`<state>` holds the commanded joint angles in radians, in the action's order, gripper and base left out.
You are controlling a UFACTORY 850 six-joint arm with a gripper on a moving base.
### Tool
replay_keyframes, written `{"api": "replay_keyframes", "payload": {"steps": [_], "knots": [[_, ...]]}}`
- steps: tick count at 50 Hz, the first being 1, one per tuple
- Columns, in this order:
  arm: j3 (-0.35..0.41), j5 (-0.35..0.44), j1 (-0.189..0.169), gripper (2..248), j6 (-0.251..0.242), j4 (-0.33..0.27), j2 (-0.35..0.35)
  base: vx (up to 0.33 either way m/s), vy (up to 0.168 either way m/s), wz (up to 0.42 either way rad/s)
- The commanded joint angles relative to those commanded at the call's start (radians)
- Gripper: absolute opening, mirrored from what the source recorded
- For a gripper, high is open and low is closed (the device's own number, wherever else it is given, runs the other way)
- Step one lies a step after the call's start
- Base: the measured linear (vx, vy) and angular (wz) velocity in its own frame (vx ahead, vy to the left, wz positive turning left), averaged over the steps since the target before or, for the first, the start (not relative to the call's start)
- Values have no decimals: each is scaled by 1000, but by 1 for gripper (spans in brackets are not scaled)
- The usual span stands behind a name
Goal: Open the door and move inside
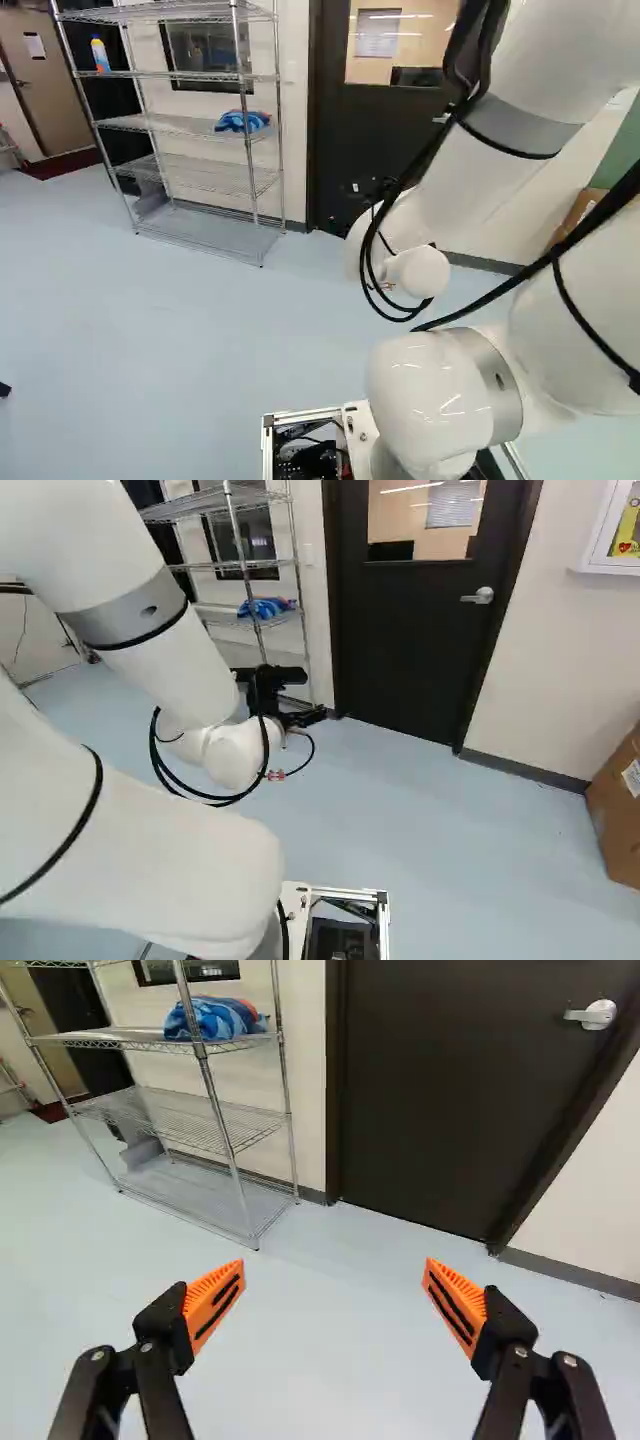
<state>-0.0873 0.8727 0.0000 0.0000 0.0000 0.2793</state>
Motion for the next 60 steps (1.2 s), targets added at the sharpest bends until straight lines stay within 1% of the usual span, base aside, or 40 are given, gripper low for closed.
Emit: {"api": "replay_keyframes", "payload": {"steps": [31,60], "knots": [[0,0,0,247,0,0,0,165,1,-15],[0,0,0,247,0,0,0,194,-49,-268]]}}
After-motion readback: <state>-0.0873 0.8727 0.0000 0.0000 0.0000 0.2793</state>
